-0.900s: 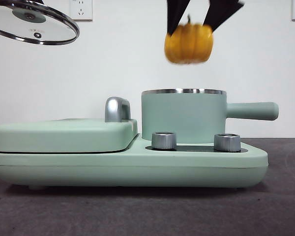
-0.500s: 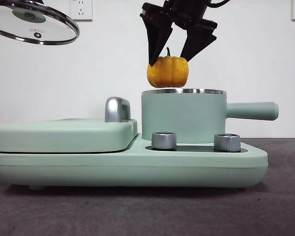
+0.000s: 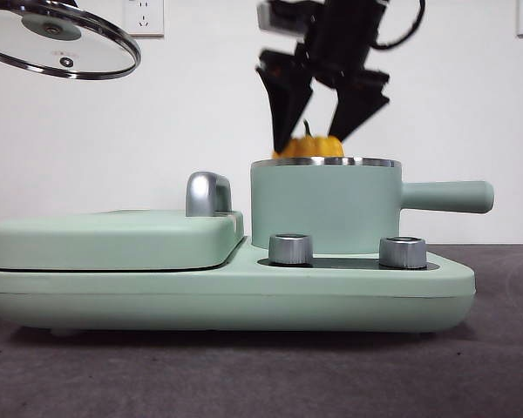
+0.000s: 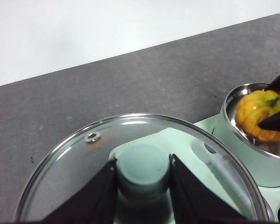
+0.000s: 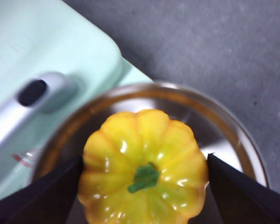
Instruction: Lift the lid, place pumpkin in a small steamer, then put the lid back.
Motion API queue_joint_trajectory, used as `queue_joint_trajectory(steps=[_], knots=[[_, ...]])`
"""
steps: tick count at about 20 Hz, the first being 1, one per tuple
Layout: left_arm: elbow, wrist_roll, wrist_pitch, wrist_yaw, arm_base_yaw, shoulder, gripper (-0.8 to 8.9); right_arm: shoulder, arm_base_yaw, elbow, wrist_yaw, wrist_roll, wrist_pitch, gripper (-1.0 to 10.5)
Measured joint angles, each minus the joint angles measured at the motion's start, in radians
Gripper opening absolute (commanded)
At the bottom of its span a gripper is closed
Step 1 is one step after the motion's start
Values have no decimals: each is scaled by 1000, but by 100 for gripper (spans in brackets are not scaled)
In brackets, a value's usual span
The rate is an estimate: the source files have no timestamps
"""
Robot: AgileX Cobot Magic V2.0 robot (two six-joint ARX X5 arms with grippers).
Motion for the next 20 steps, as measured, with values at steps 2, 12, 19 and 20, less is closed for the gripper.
queue_joint_trajectory(steps=[2, 12, 19, 20], knots=[[0, 0, 0, 0, 0, 0, 11, 0, -11, -31, -20, 0, 19, 360], [0, 0, 0, 0, 0, 0, 11, 1, -23, -77, -54, -7, 166, 360], [0, 0, 0, 0, 0, 0, 11, 34, -23, -77, -84, -6, 167, 360], [0, 0, 0, 0, 0, 0, 11, 49, -23, -77, -88, -6, 164, 360]])
